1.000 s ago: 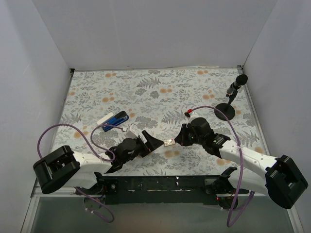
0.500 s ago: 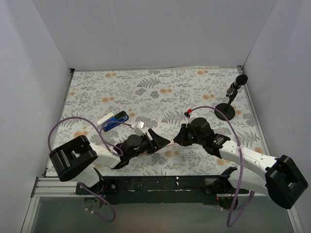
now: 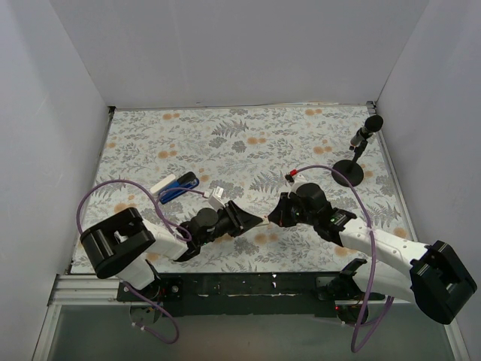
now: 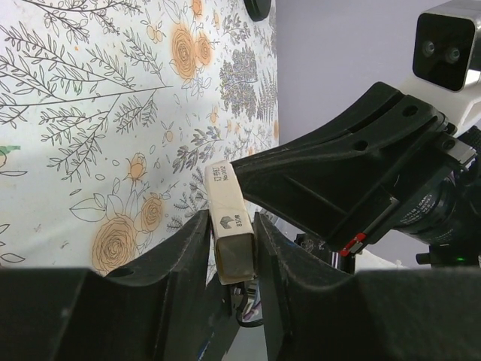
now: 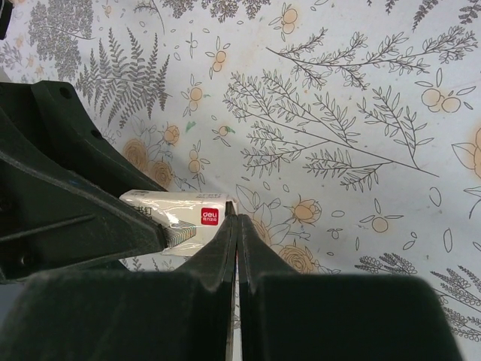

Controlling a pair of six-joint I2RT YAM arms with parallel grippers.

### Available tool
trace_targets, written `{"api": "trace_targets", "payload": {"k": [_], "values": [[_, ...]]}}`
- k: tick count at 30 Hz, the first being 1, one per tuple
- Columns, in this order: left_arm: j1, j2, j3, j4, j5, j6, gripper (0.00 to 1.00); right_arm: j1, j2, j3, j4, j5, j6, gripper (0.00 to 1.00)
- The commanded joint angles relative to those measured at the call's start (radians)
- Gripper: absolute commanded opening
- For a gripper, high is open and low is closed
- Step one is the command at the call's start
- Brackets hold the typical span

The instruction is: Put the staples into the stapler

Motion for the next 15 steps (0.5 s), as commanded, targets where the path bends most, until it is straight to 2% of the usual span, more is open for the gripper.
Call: {"api": "trace_targets", "payload": {"k": [1, 9, 15], "values": [[0.005, 0.002, -0.002, 0.05, 0.019, -0.02, 0.28, 0.006, -0.022, -0.009, 0.045, -0.006, 0.003, 0.01], [0.005, -0.048, -0.02, -0.002, -0.022, -0.013, 0.24, 0.006, -0.042, -0.003, -0.006, 0.072, -0.026, 0.01], [0.003, -0.086, -0.024, -0.041, -0.034, 0.018, 0.25, 0.004, -0.043, 0.012, -0.061, 0.148, -0.058, 0.01]]}}
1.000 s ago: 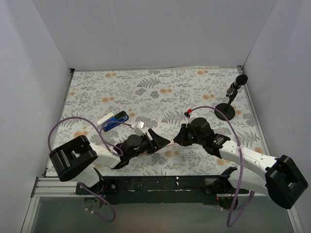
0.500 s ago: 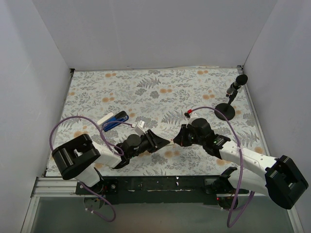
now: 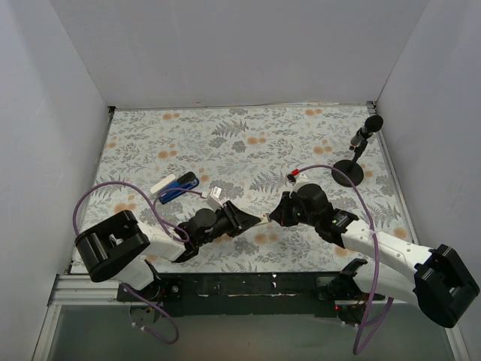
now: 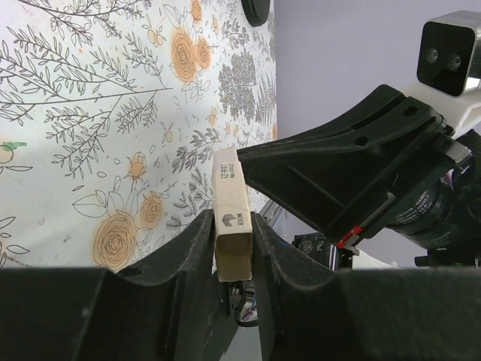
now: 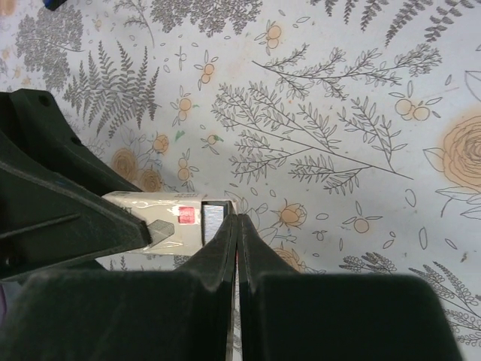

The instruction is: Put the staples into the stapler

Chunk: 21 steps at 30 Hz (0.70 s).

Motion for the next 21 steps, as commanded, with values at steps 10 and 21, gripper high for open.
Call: {"api": "trace_targets", "payload": {"k": [10, 21], "values": [[0.005, -0.045, -0.004, -0.045, -0.014, 0.064, 0.35, 0.001, 0.01, 0.019, -0.078, 0.161, -0.065, 0.01], [0.006, -0.075, 0.053, -0.187, -0.032, 0.481, 0.86, 0.002, 0.056, 0.033, -0.104, 0.197, -0.11, 0.01]]}}
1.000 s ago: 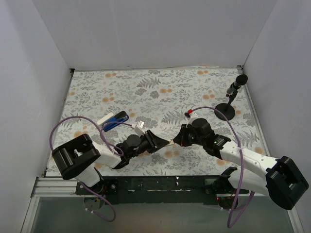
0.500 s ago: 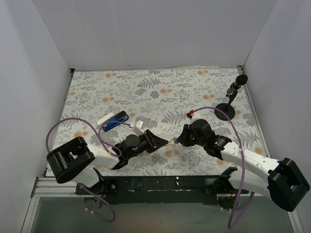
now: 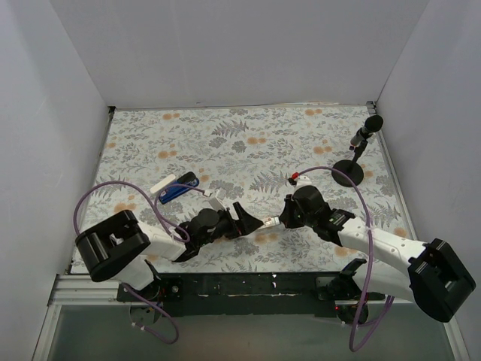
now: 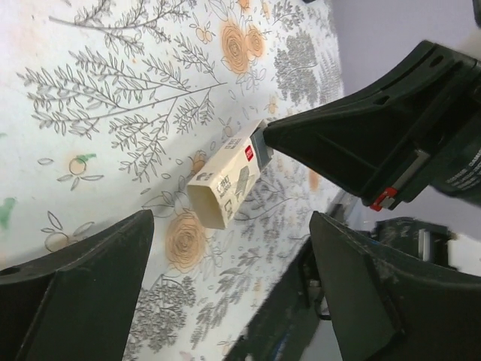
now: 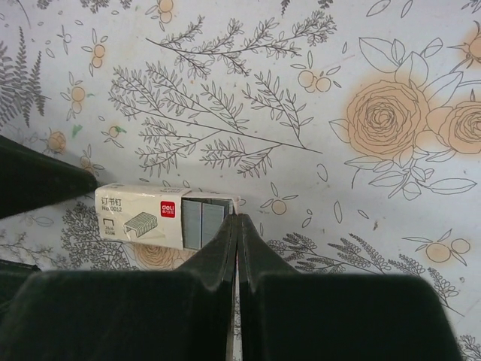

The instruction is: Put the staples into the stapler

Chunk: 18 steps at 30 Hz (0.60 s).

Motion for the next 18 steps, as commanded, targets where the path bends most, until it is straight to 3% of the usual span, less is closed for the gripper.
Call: {"api": "trace_targets", "payload": {"k": [1, 8, 14, 17, 18], "values": [[0.005, -0.099, 0.066, -0.149, -0.018, 0.46, 0.88, 0.001, 0.017, 0.033, -0.013, 0.037, -0.043, 0.01], [-0.02, 0.011, 0.247, -0.428, 0.092, 0.946, 0.91, 0.002, 0.06, 0.053, -0.023, 0.034, -0.073, 0.01], [-0.078, 0.117, 0.327, -0.479, 0.039, 1.069, 0.88, 0.001, 0.078, 0.056, -0.017, 0.023, -0.077, 0.01], [-0.086, 0.13, 0.335, -0.497, 0.03, 1.109, 0.83, 0.002, 0.082, 0.054, -0.016, 0.017, -0.079, 0.01], [-0.087, 0.134, 0.335, -0.502, 0.031, 1.118, 0.76, 0.001, 0.085, 0.054, -0.016, 0.014, -0.08, 0.01]]}}
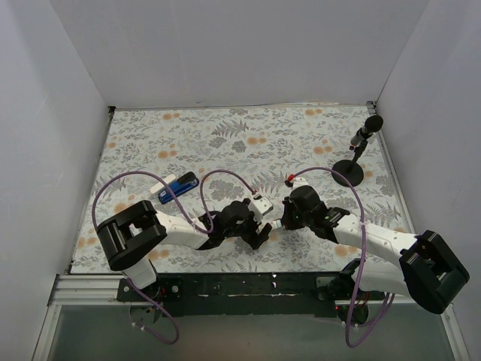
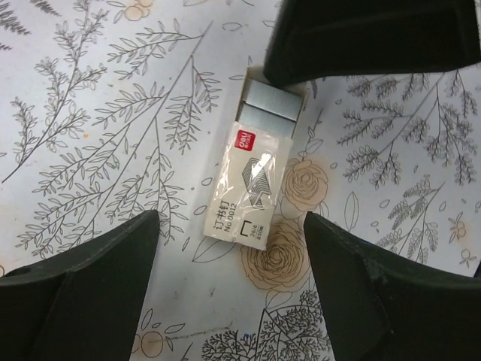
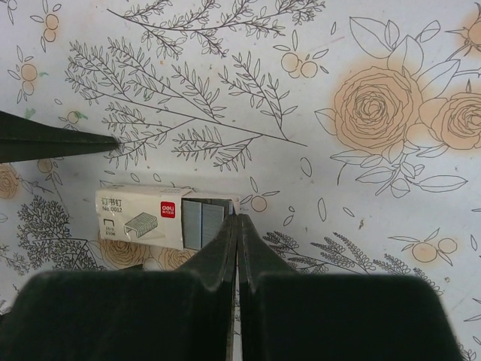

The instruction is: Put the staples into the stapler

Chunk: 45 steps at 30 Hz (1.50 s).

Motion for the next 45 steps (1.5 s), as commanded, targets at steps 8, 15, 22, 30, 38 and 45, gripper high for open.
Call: {"api": "trace_targets", "payload": {"k": [8, 15, 22, 30, 38, 45], "values": [[-0.041, 0.047, 0.058, -0.109, -0.023, 0.179, 0.6, 0.001, 0.011, 0.041, 0.018, -0.011, -0.022, 0.01], [-0.049, 0.062, 0.072, -0.146, -0.023, 0.21, 0.38, 0.001, 0.012, 0.042, 0.004, 0.008, -0.041, 0.01], [-0.054, 0.061, 0.069, -0.165, -0.019, 0.222, 0.37, -0.002, 0.023, 0.064, -0.047, 0.071, -0.068, 0.01], [-0.058, 0.064, 0.061, -0.182, -0.02, 0.228, 0.33, -0.045, 0.029, 0.081, -0.091, 0.095, -0.085, 0.01], [-0.061, 0.065, 0.066, -0.191, -0.025, 0.224, 0.33, -0.119, 0.008, 0.073, -0.117, 0.097, -0.093, 0.01], [-0.061, 0.077, 0.078, -0.18, -0.089, 0.18, 0.33, -0.208, -0.015, 0.048, -0.151, 0.098, -0.082, 0.01]]}}
